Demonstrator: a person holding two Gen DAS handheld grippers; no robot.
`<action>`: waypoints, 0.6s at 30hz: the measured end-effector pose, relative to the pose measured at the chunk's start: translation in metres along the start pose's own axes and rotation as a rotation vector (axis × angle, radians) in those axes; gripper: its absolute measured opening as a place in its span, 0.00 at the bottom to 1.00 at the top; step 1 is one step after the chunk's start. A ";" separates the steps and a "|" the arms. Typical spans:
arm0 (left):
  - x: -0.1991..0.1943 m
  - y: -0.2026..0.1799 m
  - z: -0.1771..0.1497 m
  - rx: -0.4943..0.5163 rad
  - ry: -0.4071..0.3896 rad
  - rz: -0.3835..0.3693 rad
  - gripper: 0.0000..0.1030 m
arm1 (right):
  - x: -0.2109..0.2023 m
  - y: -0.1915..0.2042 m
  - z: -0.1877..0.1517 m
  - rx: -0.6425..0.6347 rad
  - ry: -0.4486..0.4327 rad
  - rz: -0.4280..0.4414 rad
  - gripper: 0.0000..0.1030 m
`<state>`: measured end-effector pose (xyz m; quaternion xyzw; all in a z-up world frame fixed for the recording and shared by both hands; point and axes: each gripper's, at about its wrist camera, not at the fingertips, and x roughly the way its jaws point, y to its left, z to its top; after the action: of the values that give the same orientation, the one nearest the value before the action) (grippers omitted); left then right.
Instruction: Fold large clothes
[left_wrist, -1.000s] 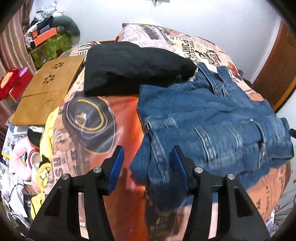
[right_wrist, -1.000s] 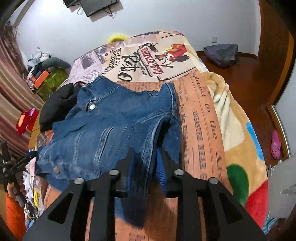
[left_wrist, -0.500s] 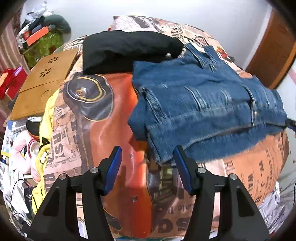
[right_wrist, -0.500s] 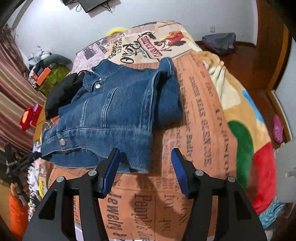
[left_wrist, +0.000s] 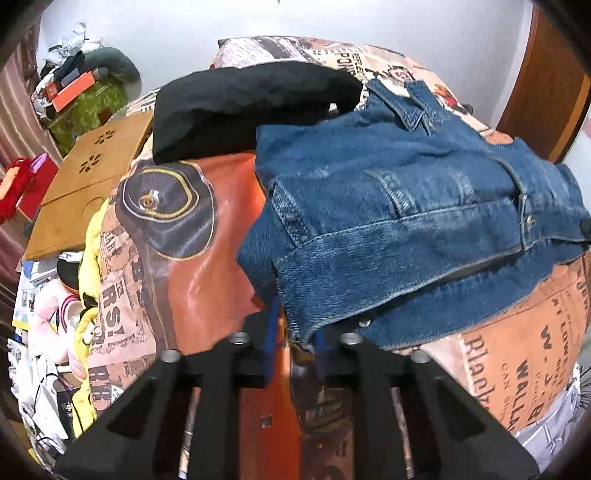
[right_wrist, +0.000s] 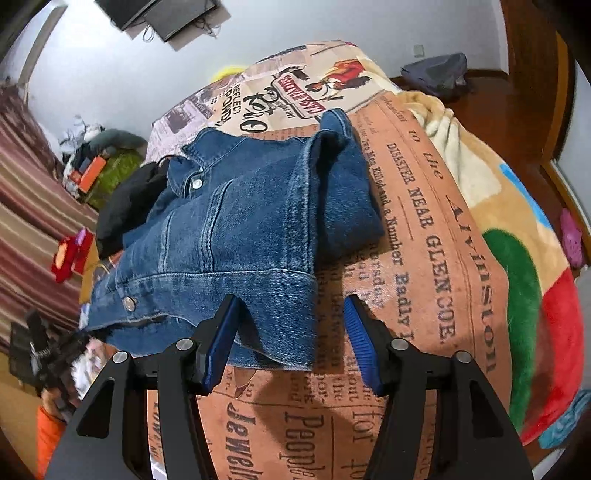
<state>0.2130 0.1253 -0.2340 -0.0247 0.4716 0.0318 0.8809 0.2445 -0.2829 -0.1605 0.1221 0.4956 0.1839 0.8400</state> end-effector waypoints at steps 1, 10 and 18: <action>-0.004 0.000 0.002 -0.003 -0.015 -0.001 0.11 | 0.000 0.004 0.000 -0.017 0.006 0.016 0.24; -0.051 0.001 0.046 -0.040 -0.159 -0.095 0.07 | -0.033 0.023 0.033 -0.053 -0.069 0.121 0.11; -0.039 0.022 0.124 -0.177 -0.179 -0.205 0.07 | -0.038 0.062 0.101 -0.175 -0.198 0.028 0.10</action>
<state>0.2928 0.1549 -0.1328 -0.1475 0.3815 -0.0148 0.9124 0.3047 -0.2455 -0.0585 0.0730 0.3905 0.2251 0.8897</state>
